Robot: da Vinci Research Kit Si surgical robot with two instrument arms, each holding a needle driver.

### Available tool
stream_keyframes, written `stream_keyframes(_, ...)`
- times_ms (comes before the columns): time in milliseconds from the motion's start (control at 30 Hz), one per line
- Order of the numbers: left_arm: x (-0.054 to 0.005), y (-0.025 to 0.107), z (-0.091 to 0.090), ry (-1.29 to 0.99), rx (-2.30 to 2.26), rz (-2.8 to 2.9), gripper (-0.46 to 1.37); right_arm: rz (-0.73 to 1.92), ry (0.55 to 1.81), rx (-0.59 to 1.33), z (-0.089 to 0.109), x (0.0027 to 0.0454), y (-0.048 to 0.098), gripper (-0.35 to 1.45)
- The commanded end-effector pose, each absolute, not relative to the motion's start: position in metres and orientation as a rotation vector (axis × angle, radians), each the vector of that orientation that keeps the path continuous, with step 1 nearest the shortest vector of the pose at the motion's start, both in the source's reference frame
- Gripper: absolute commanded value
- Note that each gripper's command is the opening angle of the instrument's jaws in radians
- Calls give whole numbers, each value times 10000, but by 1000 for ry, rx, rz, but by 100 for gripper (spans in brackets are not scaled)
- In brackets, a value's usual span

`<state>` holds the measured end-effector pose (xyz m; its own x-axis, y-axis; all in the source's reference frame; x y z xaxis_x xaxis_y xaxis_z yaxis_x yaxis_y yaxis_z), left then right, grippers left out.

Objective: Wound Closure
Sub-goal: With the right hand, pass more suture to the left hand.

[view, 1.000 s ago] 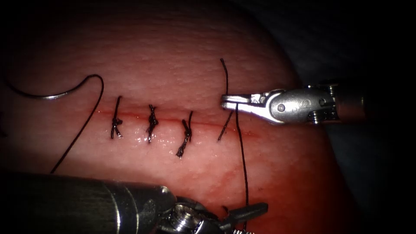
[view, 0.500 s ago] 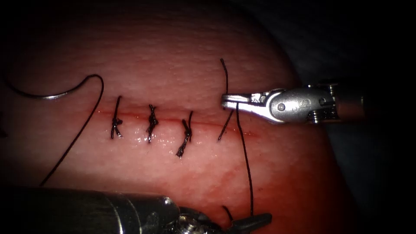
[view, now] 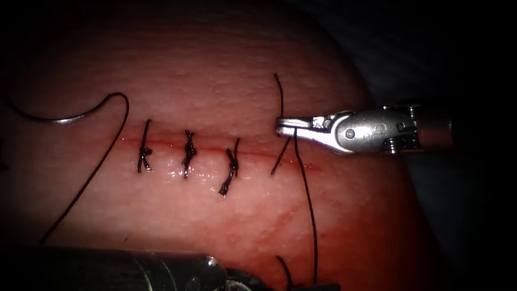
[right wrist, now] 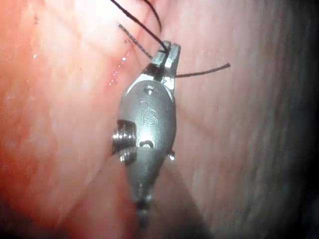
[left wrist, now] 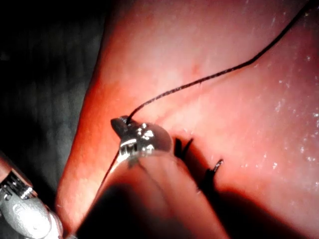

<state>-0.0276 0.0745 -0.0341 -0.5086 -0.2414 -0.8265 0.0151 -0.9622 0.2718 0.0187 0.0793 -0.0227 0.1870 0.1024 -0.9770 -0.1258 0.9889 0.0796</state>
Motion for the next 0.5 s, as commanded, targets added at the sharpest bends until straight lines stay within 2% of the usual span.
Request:
stream_keyframes(33,-275,746,-342,-340,1469,-2575,-35,166,1373,-18,-227,187,793,-35)
stream_keyframes(500,-215,788,-368,-398,1521,-2551,-35,180,1368,20,-239,179,774,-35)
